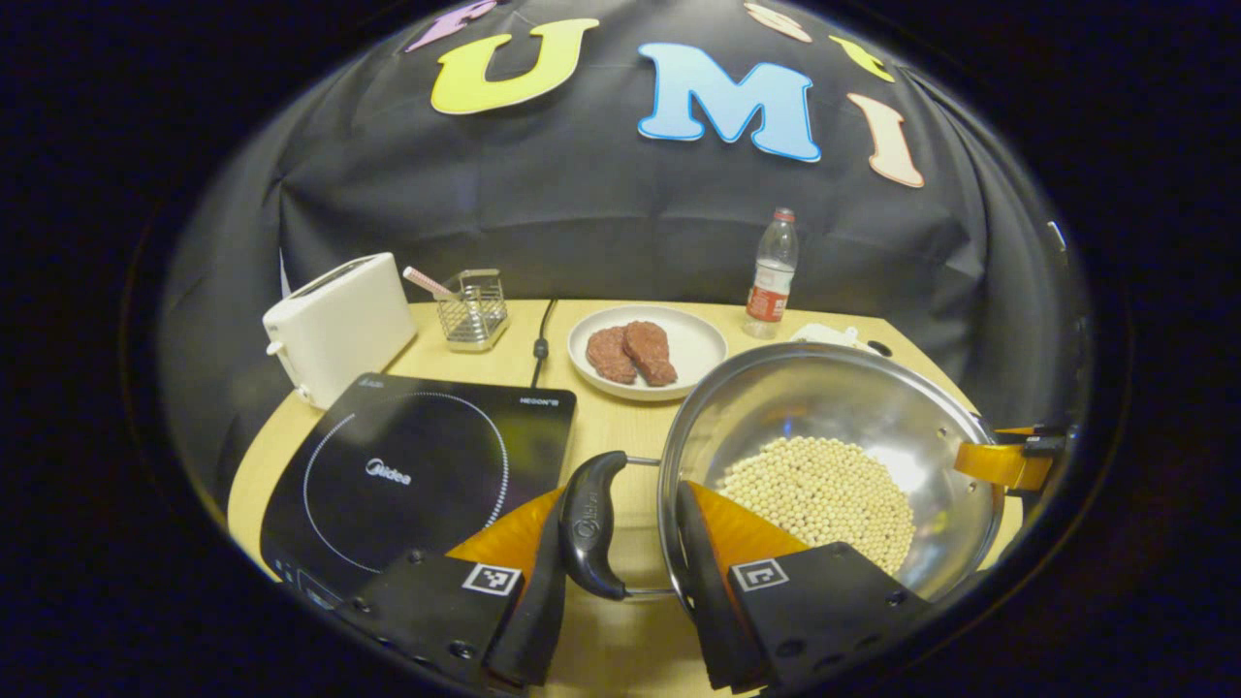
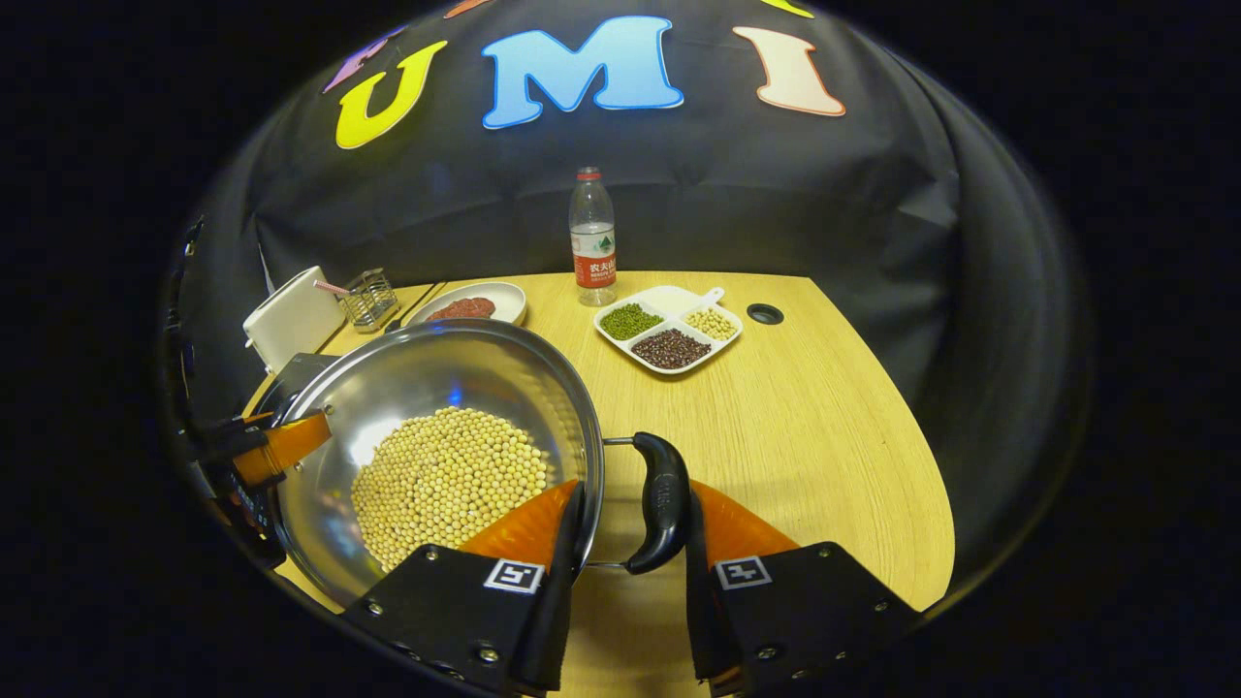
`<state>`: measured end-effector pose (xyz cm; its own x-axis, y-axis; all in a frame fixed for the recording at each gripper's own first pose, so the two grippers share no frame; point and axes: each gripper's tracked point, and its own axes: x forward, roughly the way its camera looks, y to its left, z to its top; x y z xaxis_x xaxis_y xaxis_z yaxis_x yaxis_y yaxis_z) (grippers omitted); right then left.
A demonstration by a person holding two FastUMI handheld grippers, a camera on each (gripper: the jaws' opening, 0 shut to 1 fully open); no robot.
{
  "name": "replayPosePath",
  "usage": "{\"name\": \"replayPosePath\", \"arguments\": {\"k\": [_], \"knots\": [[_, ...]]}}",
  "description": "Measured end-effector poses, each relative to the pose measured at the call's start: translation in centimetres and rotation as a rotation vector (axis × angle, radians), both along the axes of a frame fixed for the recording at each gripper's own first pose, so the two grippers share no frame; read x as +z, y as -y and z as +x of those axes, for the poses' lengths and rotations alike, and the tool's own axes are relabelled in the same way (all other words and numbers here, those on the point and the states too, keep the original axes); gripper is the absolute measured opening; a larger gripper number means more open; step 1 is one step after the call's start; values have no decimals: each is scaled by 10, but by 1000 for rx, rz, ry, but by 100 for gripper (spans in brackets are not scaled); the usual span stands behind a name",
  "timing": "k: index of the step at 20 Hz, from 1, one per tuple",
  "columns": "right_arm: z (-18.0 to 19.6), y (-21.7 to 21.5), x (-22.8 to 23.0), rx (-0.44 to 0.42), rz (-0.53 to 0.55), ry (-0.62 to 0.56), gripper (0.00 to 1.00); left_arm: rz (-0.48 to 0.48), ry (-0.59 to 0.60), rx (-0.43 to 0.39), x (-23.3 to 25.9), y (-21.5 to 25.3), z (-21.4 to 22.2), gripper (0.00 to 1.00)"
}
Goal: First push the handle of the pot to place it horizontally, then grasp the pot with both hands and set it on the induction cooktop.
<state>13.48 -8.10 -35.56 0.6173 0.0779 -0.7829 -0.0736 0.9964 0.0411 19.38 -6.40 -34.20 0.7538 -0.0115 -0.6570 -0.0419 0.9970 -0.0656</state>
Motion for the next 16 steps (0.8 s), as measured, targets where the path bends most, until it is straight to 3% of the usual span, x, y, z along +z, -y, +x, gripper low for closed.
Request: {"name": "replayPosePath", "arguments": {"k": [1, 3, 4, 5, 13, 15, 16], "knots": [[-1, -10, 4, -9, 3, 0, 49, 0, 3, -4, 4, -9, 0, 69], [-3, -32, 10, -24, 4, 3, 49, -6, 1, -13, 6, -34, -2, 61], [-5, -45, 13, -26, 3, 7, 49, -8, 6, -17, 8, -49, -1, 69], [-6, -58, 17, -31, 4, 12, 49, -9, 12, -20, 12, -63, -1, 60], [-11, -159, 27, -65, 21, 25, 49, -8, 39, -49, 22, -170, 2, 60], [-12, -183, 27, -70, 24, 28, 49, -7, 37, -53, 19, -194, 2, 64], [-13, -195, 26, -73, 29, 28, 49, -4, 35, -54, 19, -206, 3, 61]]}}
